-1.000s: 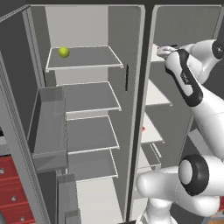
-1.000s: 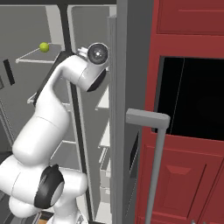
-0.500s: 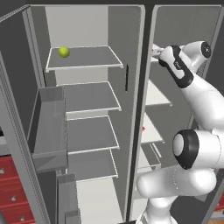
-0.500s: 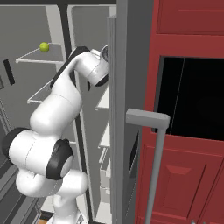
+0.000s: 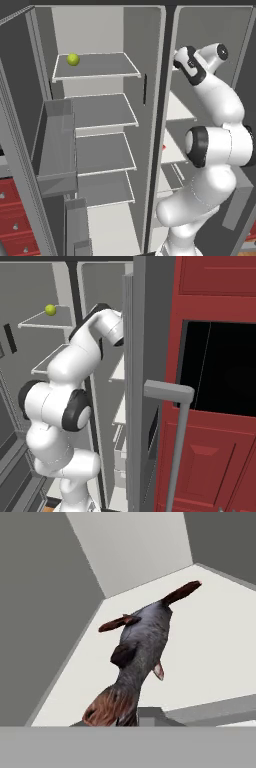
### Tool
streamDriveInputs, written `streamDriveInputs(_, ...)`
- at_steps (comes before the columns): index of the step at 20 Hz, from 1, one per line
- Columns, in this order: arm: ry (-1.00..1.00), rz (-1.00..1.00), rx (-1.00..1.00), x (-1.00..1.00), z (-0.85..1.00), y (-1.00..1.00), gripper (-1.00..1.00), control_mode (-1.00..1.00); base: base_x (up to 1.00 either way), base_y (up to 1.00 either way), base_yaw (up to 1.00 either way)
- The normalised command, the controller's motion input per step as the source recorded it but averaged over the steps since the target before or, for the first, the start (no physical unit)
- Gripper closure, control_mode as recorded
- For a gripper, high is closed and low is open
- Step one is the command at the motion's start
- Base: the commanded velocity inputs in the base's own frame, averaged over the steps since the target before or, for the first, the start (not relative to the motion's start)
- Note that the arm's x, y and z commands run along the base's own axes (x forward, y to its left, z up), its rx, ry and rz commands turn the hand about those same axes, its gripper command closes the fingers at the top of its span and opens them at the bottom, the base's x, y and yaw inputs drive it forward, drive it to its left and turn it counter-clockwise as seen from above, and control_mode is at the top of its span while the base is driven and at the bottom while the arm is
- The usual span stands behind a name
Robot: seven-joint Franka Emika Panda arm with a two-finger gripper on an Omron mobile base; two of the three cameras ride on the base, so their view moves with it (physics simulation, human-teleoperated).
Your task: There's a fish in the fridge that needs to be moved to the freezer for freezing. Pick up the fish from the fridge, place it on any shelf in the freezer, and close the fridge and freezer doors when done.
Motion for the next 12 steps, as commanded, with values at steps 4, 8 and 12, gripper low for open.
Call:
streamDriveInputs(4, 0.03, 0.01, 0.00, 0.59, -0.04, -0.10, 1.00, -1.00, 0.00, 0.00, 0.00)
streamDriveInputs(8, 0.05, 0.00, 0.00, 0.60, -0.11, -0.02, 1.00, -1.00, 0.00, 0.00, 0.00)
streamDriveInputs(12, 0.05, 0.00, 0.00, 0.53, -0.24, -0.04, 1.00, -1.00, 0.00, 0.00, 0.00)
